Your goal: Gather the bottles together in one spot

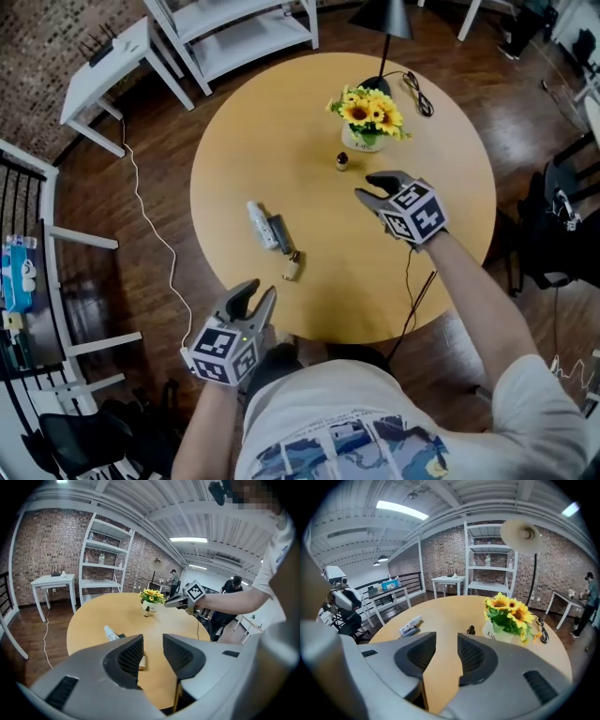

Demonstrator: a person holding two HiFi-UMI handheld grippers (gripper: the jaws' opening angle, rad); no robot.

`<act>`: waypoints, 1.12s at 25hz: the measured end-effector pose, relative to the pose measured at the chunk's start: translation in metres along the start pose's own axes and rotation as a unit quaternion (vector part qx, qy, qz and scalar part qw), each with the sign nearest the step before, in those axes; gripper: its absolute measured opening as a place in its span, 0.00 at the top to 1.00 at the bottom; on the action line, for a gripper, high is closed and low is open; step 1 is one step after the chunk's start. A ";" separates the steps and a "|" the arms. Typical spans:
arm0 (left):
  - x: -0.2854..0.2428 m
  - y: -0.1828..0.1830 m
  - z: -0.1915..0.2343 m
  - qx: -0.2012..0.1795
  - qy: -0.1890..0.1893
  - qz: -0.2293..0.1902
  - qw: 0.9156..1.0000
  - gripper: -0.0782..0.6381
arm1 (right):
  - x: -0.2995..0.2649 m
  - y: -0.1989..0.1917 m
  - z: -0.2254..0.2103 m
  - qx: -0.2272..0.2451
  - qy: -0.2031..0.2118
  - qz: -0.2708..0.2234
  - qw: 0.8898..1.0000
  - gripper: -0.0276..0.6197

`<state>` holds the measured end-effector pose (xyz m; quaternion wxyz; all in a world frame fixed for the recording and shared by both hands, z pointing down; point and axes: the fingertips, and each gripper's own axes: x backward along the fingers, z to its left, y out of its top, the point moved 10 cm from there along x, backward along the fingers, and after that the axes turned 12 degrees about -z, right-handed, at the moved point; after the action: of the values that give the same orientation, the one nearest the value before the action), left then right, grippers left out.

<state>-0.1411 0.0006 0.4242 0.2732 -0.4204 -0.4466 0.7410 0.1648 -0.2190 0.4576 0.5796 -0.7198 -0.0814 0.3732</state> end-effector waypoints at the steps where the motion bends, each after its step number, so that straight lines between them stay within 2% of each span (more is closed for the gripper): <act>1: 0.004 0.001 0.002 -0.002 -0.001 -0.003 1.000 0.71 | 0.018 -0.004 0.012 -0.004 -0.011 -0.006 1.000 0.70; 4: 0.015 0.003 0.006 -0.008 -0.015 -0.013 1.000 0.71 | 0.075 -0.014 0.055 -0.017 -0.050 -0.028 0.998 0.64; 6: 0.019 0.005 0.010 -0.009 -0.035 -0.020 0.999 0.71 | 0.112 -0.023 0.085 -0.034 -0.084 -0.043 0.995 0.55; 7: 0.021 0.006 0.012 -0.009 -0.046 -0.023 0.999 0.71 | 0.130 -0.029 0.102 -0.048 -0.104 -0.051 0.992 0.55; 11: 0.036 0.012 0.019 -0.024 -0.103 -0.029 0.994 0.71 | 0.191 -0.054 0.181 -0.109 -0.190 -0.078 0.973 0.55; 15: 0.071 0.007 0.028 -0.026 -0.134 -0.029 0.990 0.70 | 0.218 -0.068 0.254 -0.149 -0.241 -0.099 0.954 0.55; 20: 0.122 -0.009 0.030 -0.030 -0.152 -0.024 0.988 0.68 | 0.246 -0.063 0.323 -0.145 -0.285 -0.110 0.941 0.55; 28: 0.202 -0.040 0.032 -0.011 -0.155 -0.018 0.988 0.67 | 0.269 -0.048 0.397 -0.126 -0.301 -0.117 0.938 0.55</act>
<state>-0.2684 0.1619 0.3910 0.2092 -0.2950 -0.4991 0.7875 0.1197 0.2514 0.3614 0.4723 -0.6262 -0.3820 0.4887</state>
